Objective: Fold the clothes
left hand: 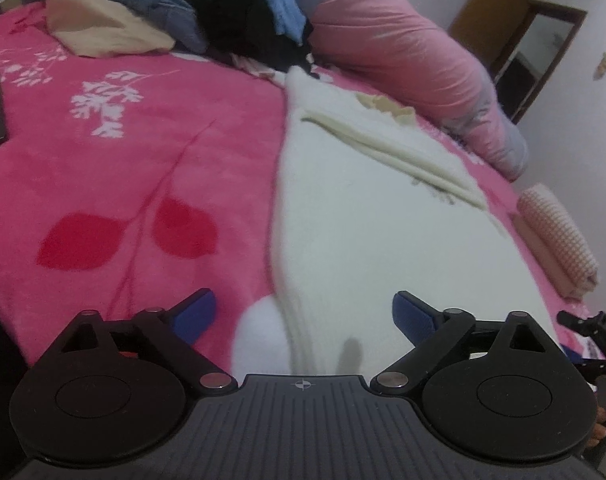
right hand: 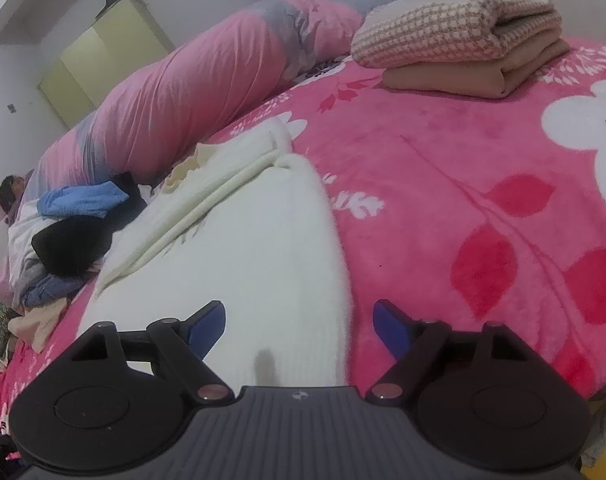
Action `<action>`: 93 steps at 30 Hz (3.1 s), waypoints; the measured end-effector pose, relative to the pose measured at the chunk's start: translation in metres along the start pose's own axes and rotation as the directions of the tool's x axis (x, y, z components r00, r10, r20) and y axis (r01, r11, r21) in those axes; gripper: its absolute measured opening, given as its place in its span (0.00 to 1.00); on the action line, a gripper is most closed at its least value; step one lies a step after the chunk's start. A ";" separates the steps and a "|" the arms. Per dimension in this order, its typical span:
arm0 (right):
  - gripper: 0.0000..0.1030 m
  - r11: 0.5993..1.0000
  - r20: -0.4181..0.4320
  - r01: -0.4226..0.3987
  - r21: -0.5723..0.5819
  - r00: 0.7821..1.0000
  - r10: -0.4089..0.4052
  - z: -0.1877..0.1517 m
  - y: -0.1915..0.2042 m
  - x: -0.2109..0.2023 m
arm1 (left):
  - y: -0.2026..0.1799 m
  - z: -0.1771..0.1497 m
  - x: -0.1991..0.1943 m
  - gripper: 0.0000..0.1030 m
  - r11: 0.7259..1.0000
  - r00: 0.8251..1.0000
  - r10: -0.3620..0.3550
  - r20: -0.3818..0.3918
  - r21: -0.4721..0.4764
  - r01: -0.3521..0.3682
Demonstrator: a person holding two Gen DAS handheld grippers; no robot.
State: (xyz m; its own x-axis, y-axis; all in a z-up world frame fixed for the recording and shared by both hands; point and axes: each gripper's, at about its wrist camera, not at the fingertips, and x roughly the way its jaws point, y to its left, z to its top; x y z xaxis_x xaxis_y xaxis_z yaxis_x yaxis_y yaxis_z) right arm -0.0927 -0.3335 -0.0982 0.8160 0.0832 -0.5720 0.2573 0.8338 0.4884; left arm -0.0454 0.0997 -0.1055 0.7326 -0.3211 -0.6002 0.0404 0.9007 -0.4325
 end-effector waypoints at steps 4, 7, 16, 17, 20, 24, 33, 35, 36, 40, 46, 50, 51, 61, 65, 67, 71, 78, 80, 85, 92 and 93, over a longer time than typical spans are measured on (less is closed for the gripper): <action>0.82 1.000 0.000 0.014 -0.015 1.000 -0.014 -0.001 0.003 0.001 | -0.001 0.007 0.008 0.76 1.000 1.000 -0.025 0.009 -0.001 0.025; 0.82 0.999 -0.001 0.028 -0.036 1.000 -0.028 -0.002 0.005 0.002 | -0.004 0.017 0.018 0.70 0.999 0.999 -0.037 0.015 0.009 0.036; 0.84 0.996 -0.007 0.048 -0.069 0.999 -0.049 -0.002 0.010 0.006 | 0.005 0.043 0.054 0.69 0.999 1.000 -0.027 -0.013 0.019 0.027; 0.84 0.996 -0.007 0.049 -0.069 0.999 -0.050 -0.002 0.010 0.007 | 0.007 0.044 0.057 0.69 0.999 0.999 -0.033 -0.019 0.014 0.033; 0.85 0.996 -0.008 0.051 -0.069 0.999 -0.051 -0.002 0.010 0.009 | 0.011 0.044 0.061 0.70 0.998 0.998 -0.057 -0.033 -0.003 0.057; 0.86 0.996 -0.008 0.048 -0.071 0.999 -0.048 -0.002 0.011 0.011 | 0.014 0.038 0.053 0.71 0.994 0.992 -0.104 -0.065 -0.032 0.102; 0.88 0.999 -0.017 -0.008 -0.053 1.000 0.008 0.006 0.008 0.015 | 0.032 0.015 0.029 0.71 0.949 0.955 -0.280 -0.099 -0.178 0.260; 0.87 0.998 -0.018 -0.052 -0.025 0.999 0.051 0.015 0.004 0.018 | 0.034 0.012 0.027 0.71 0.935 0.943 -0.318 -0.096 -0.194 0.296; 0.87 0.998 -0.025 -0.064 -0.010 0.998 0.064 0.016 0.001 0.018 | 0.034 0.011 0.026 0.71 0.930 0.938 -0.332 -0.096 -0.200 0.309; 0.84 0.993 -0.054 -0.110 0.048 0.992 0.112 0.016 -0.009 0.018 | 0.029 0.009 0.028 0.69 0.942 0.945 -0.310 -0.106 -0.168 0.290; 0.70 0.977 -0.089 -0.175 0.119 0.978 0.186 0.011 -0.022 0.008 | 0.029 0.003 0.022 0.61 0.937 0.942 -0.323 -0.093 -0.169 0.304; 0.62 0.949 -0.122 -0.250 0.192 0.953 0.276 0.002 -0.026 -0.007 | 0.038 -0.005 0.017 0.57 0.894 0.907 -0.412 -0.087 -0.228 0.385; 0.61 0.939 -0.130 -0.269 0.213 0.945 0.300 0.001 -0.027 -0.007 | 0.039 -0.006 0.018 0.57 0.893 0.905 -0.415 -0.091 -0.232 0.386; 0.39 0.939 -0.152 -0.240 0.246 0.947 0.282 -0.002 -0.020 0.009 | 0.034 -0.008 0.022 0.53 0.905 0.927 -0.362 -0.099 -0.274 0.324; 0.28 0.928 -0.185 -0.249 0.277 0.934 0.306 -0.019 -0.026 0.004 | 0.031 -0.013 0.016 0.52 0.916 0.931 -0.351 -0.099 -0.243 0.319; 0.26 0.924 -0.179 -0.251 0.288 0.934 0.309 -0.022 -0.028 0.005 | 0.023 -0.012 0.017 0.52 0.921 0.930 -0.350 -0.109 -0.223 0.320; 0.26 0.910 -0.164 -0.278 0.307 0.927 0.338 -0.022 -0.026 0.011 | -0.001 -0.014 0.019 0.52 0.940 0.933 -0.332 -0.141 -0.131 0.315; 0.24 0.915 -0.136 -0.270 0.301 0.937 0.321 -0.028 -0.028 0.013 | -0.002 -0.014 0.024 0.52 0.950 0.946 -0.284 -0.155 -0.177 0.256; 0.24 0.919 -0.127 -0.267 0.289 0.941 0.313 -0.030 -0.027 0.013 | -0.001 -0.011 0.025 0.52 0.948 0.943 -0.287 -0.169 -0.192 0.254; 0.24 0.926 -0.112 -0.259 0.276 0.948 0.299 -0.032 -0.025 0.012 | 0.001 -0.011 0.023 0.51 0.947 0.946 -0.278 -0.165 -0.214 0.240; 0.05 0.939 -0.071 -0.234 0.251 0.963 0.259 -0.033 -0.021 0.004 | -0.004 -0.014 0.011 0.05 0.980 0.982 -0.147 -0.120 -0.154 0.128; 0.05 0.939 -0.058 -0.240 0.246 0.964 0.261 -0.032 -0.019 0.001 | -0.004 -0.013 0.007 0.05 0.981 0.984 -0.142 -0.109 -0.148 0.126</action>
State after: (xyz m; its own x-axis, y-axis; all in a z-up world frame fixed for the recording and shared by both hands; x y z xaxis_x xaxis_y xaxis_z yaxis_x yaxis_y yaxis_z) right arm -0.1135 -0.3319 -0.1298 0.8235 0.3294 -0.4619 0.1737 0.6287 0.7580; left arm -0.0491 0.0895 -0.1171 0.6410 -0.4759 -0.6021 0.0314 0.8001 -0.5990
